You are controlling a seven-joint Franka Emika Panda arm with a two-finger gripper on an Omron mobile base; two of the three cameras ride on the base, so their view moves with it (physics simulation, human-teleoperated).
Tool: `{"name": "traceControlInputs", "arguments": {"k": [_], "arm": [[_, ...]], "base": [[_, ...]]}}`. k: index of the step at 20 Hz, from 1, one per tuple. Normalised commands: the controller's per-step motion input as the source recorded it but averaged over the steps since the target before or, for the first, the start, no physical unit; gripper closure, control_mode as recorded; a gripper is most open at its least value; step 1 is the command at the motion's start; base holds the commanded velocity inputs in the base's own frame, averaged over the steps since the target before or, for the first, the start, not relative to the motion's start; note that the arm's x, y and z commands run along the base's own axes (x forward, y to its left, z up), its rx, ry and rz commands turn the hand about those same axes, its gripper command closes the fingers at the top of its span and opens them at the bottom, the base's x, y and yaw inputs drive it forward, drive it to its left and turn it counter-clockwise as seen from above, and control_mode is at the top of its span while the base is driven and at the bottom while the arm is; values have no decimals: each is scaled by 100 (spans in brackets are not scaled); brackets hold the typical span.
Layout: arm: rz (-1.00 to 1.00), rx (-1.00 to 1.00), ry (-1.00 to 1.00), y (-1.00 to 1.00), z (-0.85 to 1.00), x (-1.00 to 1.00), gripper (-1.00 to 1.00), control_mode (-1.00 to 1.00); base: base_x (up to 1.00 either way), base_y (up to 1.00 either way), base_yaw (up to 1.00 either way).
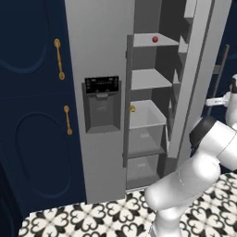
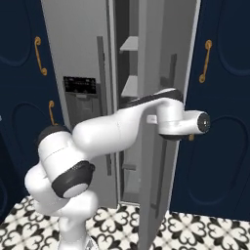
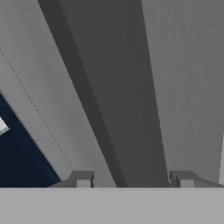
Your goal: Take the strawberry from the fridge and place it on top of the pancake, located on the dining counter.
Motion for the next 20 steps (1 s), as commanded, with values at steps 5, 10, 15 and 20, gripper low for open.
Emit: {"name": "traceControlInputs", "arguments": {"k": [5,10,15,20], "arm": [[2,0,0,-67,4,-76,-100,-100],[29,8,-9,-68,-10,26,-100,-100],[12,5,-32,-63,-2,-4,-100,-100],[1,1,-17,-41,1,-68,-100,-100]], "base": [[0,0,0],[0,0,0],[0,0,0],[0,0,0]]}}
